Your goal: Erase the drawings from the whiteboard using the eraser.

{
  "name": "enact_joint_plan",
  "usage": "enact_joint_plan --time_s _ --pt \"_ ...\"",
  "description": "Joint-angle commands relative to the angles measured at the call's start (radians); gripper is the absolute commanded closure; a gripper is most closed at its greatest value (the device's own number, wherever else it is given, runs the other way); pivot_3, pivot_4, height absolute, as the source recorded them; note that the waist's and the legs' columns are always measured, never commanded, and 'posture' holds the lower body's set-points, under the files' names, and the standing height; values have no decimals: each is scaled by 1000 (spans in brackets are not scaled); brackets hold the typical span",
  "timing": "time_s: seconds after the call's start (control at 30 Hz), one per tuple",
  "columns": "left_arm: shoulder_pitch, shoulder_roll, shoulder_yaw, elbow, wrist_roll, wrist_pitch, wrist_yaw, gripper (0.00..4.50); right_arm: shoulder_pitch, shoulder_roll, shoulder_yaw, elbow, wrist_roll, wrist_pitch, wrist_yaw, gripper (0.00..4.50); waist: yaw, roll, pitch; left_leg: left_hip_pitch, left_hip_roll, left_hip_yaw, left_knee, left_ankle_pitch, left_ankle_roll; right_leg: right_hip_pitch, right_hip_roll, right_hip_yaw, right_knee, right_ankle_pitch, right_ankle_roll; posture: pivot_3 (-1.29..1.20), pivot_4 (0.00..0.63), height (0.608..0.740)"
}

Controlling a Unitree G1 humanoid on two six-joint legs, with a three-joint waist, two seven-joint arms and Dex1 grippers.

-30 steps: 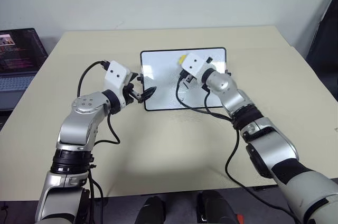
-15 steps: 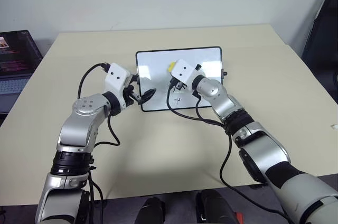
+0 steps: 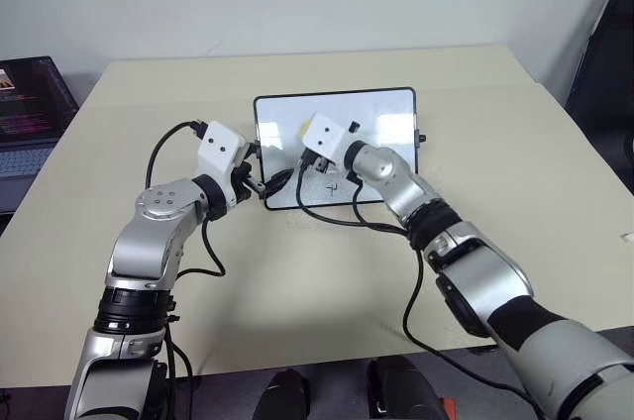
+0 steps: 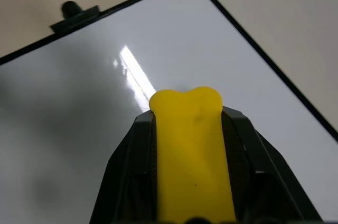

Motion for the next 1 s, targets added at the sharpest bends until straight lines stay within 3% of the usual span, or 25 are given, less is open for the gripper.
enact_joint_plan --time_s 0.03,0.17,0.4,0.6,0.77,1.0 --pt "-1 5 19 -41 -4 -3 7 0 -3 -7 -11 -42 -2 -7 -11 3215 1 0 0 0 0 0 0 0 0 0 0 0 0 0 0 0 150 740" --pt "8 5 26 -32 -7 -5 6 0 27 -52 -89 -164 72 31 31 3215 3 0 0 -1 0 0 0 0 0 0 2 0 0 0 0 0 150 740" --pt "35 11 31 -38 -42 -9 -41 0 333 -135 -223 -797 408 383 301 3216 10 0 0 -3 6 -1 -1 -1 1 -1 0 0 -2 0 1 0 150 740" --pt "70 13 47 -54 -56 -13 -55 0 567 -256 -261 -1158 529 590 353 3216 13 0 0 -1 6 0 0 -1 1 -1 2 1 -1 0 1 0 150 740" --pt "121 9 59 -87 -75 0 -50 0 719 -321 -282 -1305 539 633 323 3216 11 0 0 0 8 1 0 -1 1 0 4 2 -1 0 1 0 150 740" --pt "157 1 74 -100 -74 0 -26 0 889 -395 -237 -1291 404 440 274 3216 15 -1 1 0 8 3 0 -1 1 1 6 2 -2 -1 1 0 150 740"
